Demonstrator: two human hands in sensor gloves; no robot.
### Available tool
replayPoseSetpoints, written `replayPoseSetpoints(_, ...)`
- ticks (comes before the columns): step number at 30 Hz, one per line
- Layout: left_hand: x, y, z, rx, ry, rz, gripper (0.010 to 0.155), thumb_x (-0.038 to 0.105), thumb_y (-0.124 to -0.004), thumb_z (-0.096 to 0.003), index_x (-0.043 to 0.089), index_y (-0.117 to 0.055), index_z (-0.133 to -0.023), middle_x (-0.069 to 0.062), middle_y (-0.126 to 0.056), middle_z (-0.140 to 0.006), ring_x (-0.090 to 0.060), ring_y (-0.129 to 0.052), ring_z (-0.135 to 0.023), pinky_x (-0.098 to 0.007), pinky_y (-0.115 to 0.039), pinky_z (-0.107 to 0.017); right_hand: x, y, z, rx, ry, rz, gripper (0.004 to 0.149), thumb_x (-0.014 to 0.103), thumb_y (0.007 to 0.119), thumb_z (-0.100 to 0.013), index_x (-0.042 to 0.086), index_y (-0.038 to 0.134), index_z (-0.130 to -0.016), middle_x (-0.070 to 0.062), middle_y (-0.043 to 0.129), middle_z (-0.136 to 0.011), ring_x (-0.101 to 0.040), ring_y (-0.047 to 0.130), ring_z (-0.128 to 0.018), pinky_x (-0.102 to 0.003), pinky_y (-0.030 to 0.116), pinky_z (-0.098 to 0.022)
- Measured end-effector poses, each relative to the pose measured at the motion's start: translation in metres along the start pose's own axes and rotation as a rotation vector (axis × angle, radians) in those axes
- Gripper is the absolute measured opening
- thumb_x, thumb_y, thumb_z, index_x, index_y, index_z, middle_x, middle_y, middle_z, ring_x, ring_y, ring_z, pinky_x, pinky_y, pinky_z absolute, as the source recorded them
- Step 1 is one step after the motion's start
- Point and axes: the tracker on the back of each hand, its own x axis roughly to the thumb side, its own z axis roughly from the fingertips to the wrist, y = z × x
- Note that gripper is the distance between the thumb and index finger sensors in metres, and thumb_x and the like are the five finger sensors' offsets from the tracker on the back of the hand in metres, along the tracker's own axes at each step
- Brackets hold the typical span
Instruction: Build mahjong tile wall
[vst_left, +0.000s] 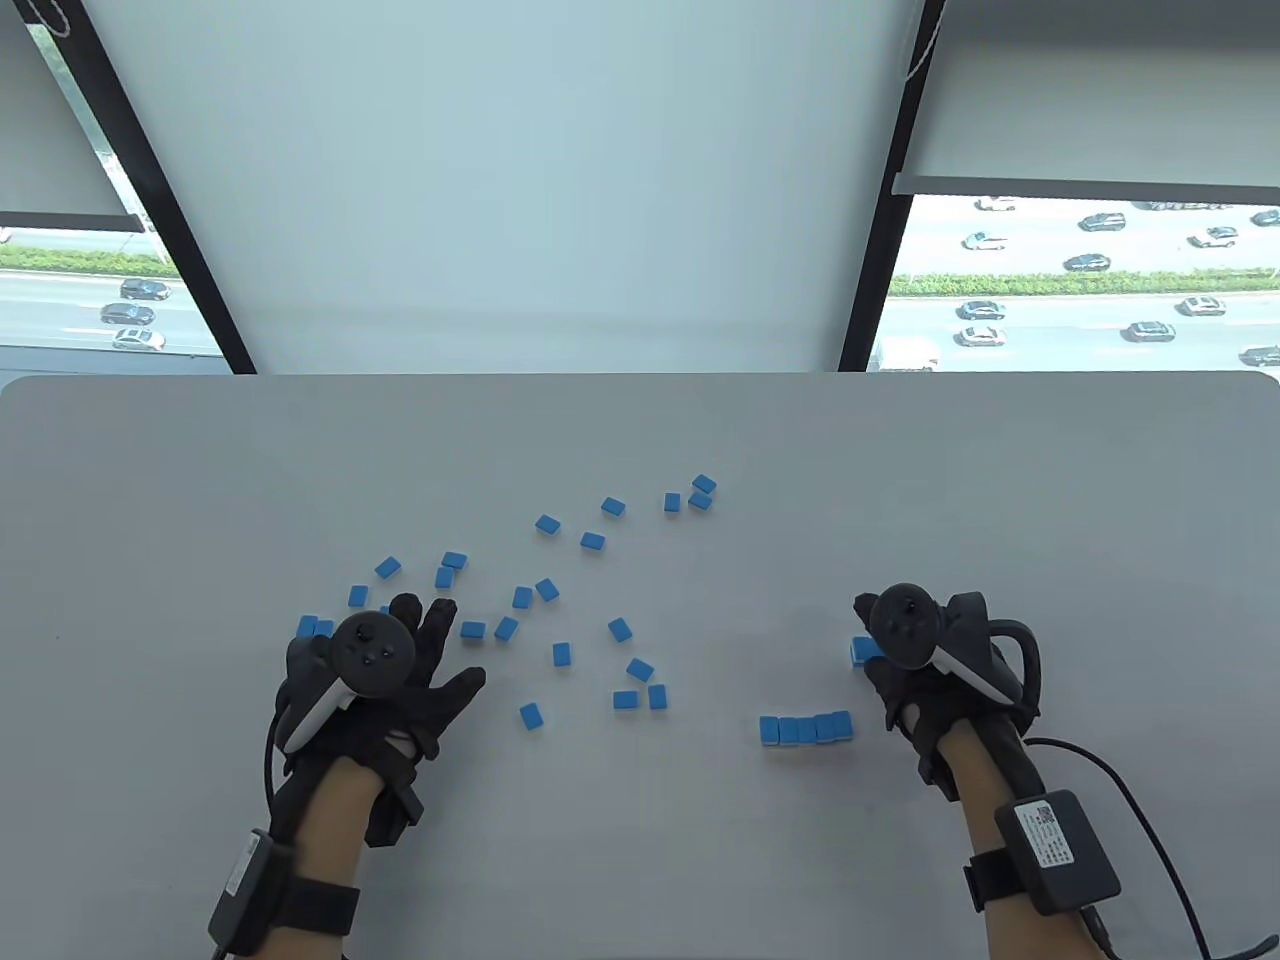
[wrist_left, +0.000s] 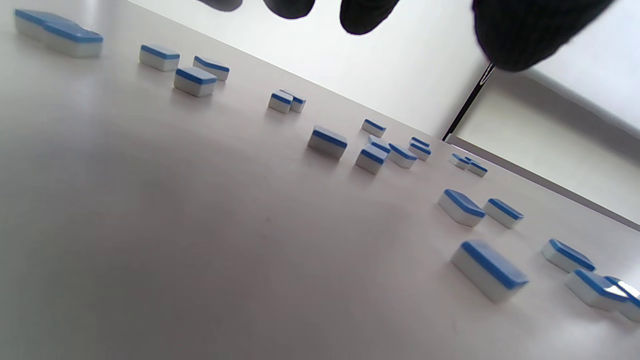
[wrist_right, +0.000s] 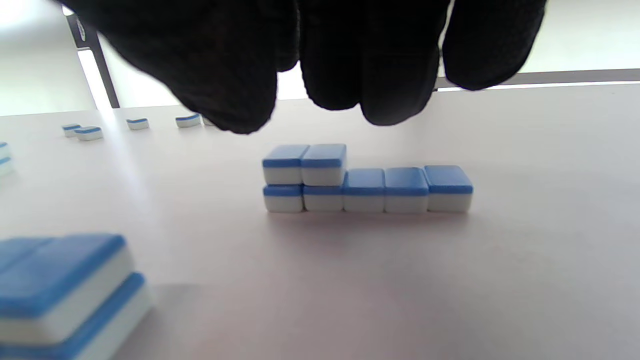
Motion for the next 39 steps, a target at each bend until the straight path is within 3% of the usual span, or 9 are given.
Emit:
replayPoseSetpoints(6, 0.0, 0.002, 0.001, 0.013, -0.002, 0.004, 0.083, 0.069, -0.067, -0.0416, 0.034, -0.04, -0.113, -0.005, -0.031, -0.121, -0.048, -0.032, -0.107, -0.074, -0.022, -0.067, 0.048, -0.016, 0.004, 0.009, -0.122, -0.033, 0.074, 0.036, 0.092, -0.041, 0.03, 0.054, -0.104, -0.002, 0.066, -0.103, -0.034, 0.08, -0.085, -0.057, 0.067, -0.064)
replayPoseSetpoints(12, 0.0, 0.002, 0.001, 0.013, 0.002, 0.004, 0.083, 0.068, -0.067, -0.0417, 0.034, -0.04, -0.113, -0.005, -0.031, -0.121, -0.048, -0.031, -0.108, -0.074, -0.022, -0.067, 0.107, -0.023, -0.013, 0.04, -0.209, -0.028, 0.074, 0.039, 0.092, -0.041, 0.03, 0.053, -0.104, -0.001, 0.064, -0.105, -0.035, 0.077, -0.089, -0.058, 0.065, -0.067)
replayPoseSetpoints(16, -0.001, 0.002, 0.001, 0.01, 0.004, 0.008, 0.083, 0.069, -0.067, -0.0417, 0.034, -0.04, -0.113, -0.005, -0.031, -0.121, -0.048, -0.032, -0.108, -0.074, -0.022, -0.067, 0.137, -0.014, -0.023, 0.088, -0.233, -0.041, 0.073, 0.04, 0.092, -0.042, 0.03, 0.054, -0.104, 0.0, 0.062, -0.106, -0.035, 0.075, -0.092, -0.058, 0.063, -0.069)
replayPoseSetpoints(19, -0.001, 0.002, 0.0, 0.006, 0.005, 0.008, 0.083, 0.068, -0.067, -0.0418, 0.034, -0.04, -0.113, -0.005, -0.031, -0.121, -0.048, -0.031, -0.108, -0.074, -0.022, -0.066, 0.159, 0.009, -0.023, 0.152, -0.264, -0.008, 0.071, 0.039, 0.092, -0.042, 0.031, 0.056, -0.103, 0.001, 0.063, -0.106, -0.035, 0.074, -0.093, -0.058, 0.062, -0.069)
replayPoseSetpoints(29, 0.003, -0.002, -0.001, -0.014, 0.003, -0.019, 0.083, 0.069, -0.067, -0.0419, 0.034, -0.04, -0.113, -0.005, -0.031, -0.121, -0.048, -0.032, -0.107, -0.074, -0.022, -0.066, 0.187, 0.058, -0.018, 0.186, -0.232, 0.249, 0.066, 0.045, 0.092, -0.04, 0.023, 0.067, -0.098, -0.004, 0.075, -0.097, -0.036, 0.083, -0.082, -0.057, 0.067, -0.065)
replayPoseSetpoints(39, 0.003, -0.002, -0.001, -0.013, 0.004, -0.021, 0.083, 0.069, -0.067, -0.0419, 0.034, -0.04, -0.113, -0.005, -0.031, -0.121, -0.048, -0.032, -0.107, -0.075, -0.022, -0.066, 0.197, 0.064, -0.016, 0.153, -0.221, 0.241, 0.061, 0.042, 0.088, -0.042, 0.024, 0.068, -0.097, -0.003, 0.076, -0.093, -0.034, 0.083, -0.077, -0.055, 0.067, -0.064)
